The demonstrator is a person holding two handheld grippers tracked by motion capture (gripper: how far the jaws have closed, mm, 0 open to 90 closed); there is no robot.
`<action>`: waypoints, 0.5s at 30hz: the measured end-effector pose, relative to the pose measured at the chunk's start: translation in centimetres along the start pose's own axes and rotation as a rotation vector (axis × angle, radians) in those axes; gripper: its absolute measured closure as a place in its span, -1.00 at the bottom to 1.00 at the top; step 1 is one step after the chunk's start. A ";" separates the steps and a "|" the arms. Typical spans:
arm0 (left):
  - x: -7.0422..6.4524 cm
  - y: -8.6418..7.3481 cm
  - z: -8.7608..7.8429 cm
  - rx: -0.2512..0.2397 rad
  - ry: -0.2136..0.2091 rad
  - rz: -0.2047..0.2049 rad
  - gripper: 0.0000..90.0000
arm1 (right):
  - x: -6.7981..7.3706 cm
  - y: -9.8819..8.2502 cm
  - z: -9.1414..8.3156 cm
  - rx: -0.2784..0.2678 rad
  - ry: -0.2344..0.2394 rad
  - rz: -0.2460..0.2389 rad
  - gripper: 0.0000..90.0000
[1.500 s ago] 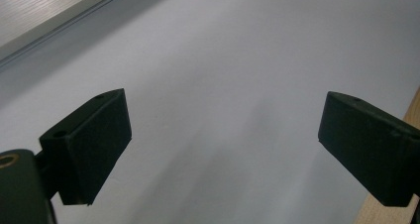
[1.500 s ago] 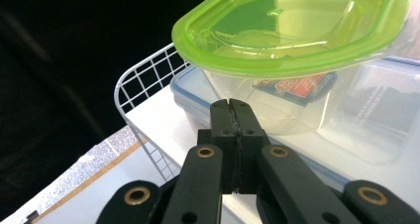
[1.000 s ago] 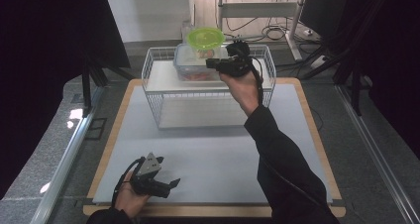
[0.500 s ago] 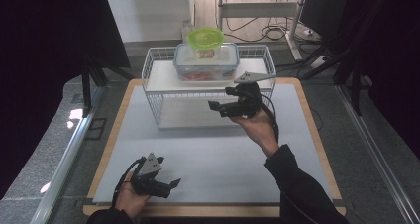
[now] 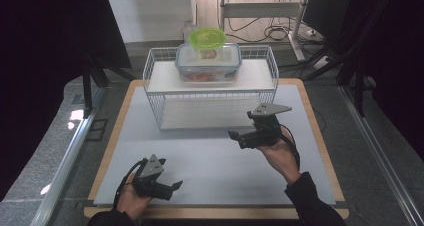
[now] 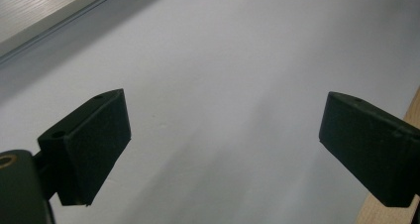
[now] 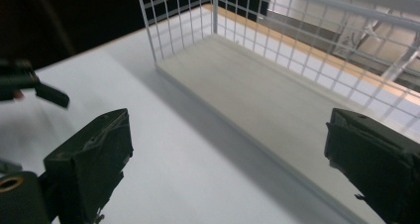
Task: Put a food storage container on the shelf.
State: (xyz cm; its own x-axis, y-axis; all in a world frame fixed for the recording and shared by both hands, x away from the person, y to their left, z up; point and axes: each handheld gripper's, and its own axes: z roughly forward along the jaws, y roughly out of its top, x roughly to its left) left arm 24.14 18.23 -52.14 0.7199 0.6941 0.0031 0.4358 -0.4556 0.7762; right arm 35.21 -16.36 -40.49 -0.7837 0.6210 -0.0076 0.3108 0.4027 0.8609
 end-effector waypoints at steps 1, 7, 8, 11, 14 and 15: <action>0.0 0.0 0.0 0.001 0.001 0.005 -0.87 | 0.0 -0.9 -0.4 0.007 -0.012 -0.011 -0.93; 0.0 0.0 0.0 0.000 0.000 0.000 -0.87 | -0.2 -3.5 -1.4 0.030 -0.031 0.014 -0.95; 0.0 0.0 0.0 0.000 0.000 0.000 -0.87 | -0.2 -3.5 -1.4 0.030 -0.031 0.014 -0.95; 0.1 0.0 -0.1 -0.006 0.002 0.001 -0.87 | -0.2 -4.8 -2.0 0.027 -0.044 0.030 -0.95; 0.1 -0.1 -0.1 -0.006 0.002 -0.001 -0.87 | -0.2 -5.5 -2.4 0.025 -0.048 0.043 -0.95; 0.1 -0.1 -0.1 -0.008 0.003 -0.002 -0.87 | -0.3 -6.2 -2.7 0.024 -0.052 0.056 -0.96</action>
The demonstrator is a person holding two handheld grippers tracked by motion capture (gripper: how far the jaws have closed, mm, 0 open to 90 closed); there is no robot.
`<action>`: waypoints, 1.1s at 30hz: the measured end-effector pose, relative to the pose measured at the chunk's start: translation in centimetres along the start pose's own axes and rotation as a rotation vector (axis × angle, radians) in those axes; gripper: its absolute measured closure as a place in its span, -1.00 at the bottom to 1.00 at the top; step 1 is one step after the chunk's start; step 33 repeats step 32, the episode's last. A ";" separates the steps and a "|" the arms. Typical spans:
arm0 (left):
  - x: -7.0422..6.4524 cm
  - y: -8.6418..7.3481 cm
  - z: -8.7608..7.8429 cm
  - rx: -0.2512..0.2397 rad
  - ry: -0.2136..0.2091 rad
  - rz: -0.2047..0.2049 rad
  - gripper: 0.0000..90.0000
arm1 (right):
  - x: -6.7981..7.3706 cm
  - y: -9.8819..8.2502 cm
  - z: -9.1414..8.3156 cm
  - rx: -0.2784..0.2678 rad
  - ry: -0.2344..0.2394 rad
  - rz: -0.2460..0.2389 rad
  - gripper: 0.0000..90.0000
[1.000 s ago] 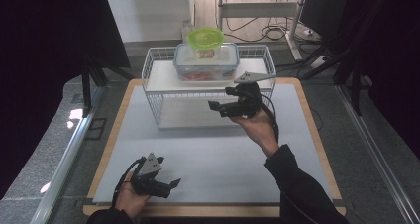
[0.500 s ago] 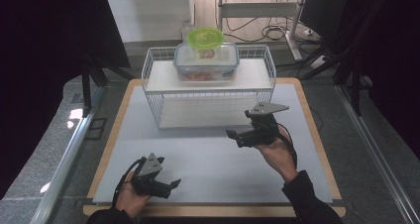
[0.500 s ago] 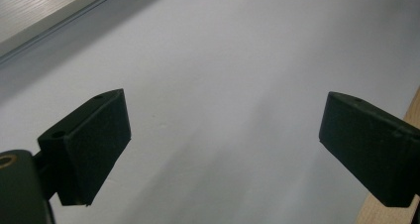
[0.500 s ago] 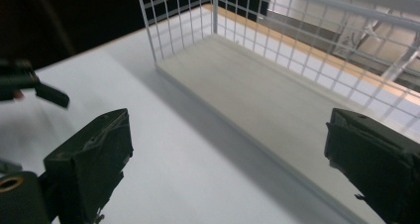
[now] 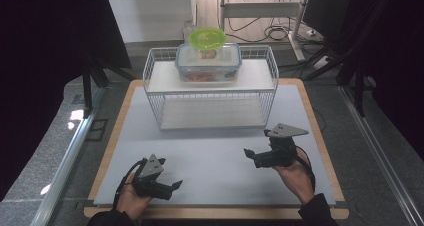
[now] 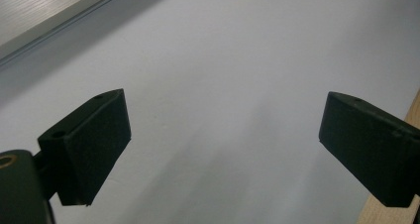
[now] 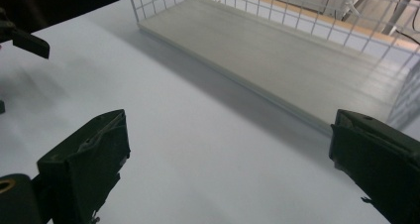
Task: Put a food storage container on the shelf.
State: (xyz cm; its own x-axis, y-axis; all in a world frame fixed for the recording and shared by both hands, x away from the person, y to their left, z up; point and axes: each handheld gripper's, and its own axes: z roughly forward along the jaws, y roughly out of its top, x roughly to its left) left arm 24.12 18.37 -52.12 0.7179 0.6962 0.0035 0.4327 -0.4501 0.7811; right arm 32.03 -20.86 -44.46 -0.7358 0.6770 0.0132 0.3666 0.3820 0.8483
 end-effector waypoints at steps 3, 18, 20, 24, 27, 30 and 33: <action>0.0 0.0 0.0 -0.003 0.001 0.001 -0.87 | -0.2 -1.1 -0.4 0.008 -0.019 0.008 -0.96; 0.0 -0.2 0.1 -0.017 0.033 0.031 -0.92 | -0.7 -6.8 -1.3 0.128 -0.115 0.017 -0.96; 0.0 -0.2 0.1 -0.017 0.037 0.033 -0.93 | -0.9 -7.6 -1.4 0.154 -0.114 0.031 -0.96; 0.0 -0.2 0.1 -0.017 0.041 0.035 -0.93 | -1.1 -8.5 -1.4 0.221 -0.119 0.053 -0.96; 0.0 -0.2 0.1 -0.021 0.041 0.033 -0.93 | -1.2 -8.8 -1.2 0.245 -0.118 0.060 -0.96; 0.0 -0.2 0.1 -0.027 0.045 0.031 -0.94 | -1.1 -8.9 -0.9 0.266 -0.113 0.056 -0.96; 0.0 -0.2 0.1 -0.028 0.044 0.030 -0.94 | -1.2 -8.9 -0.8 0.268 -0.110 0.056 -0.97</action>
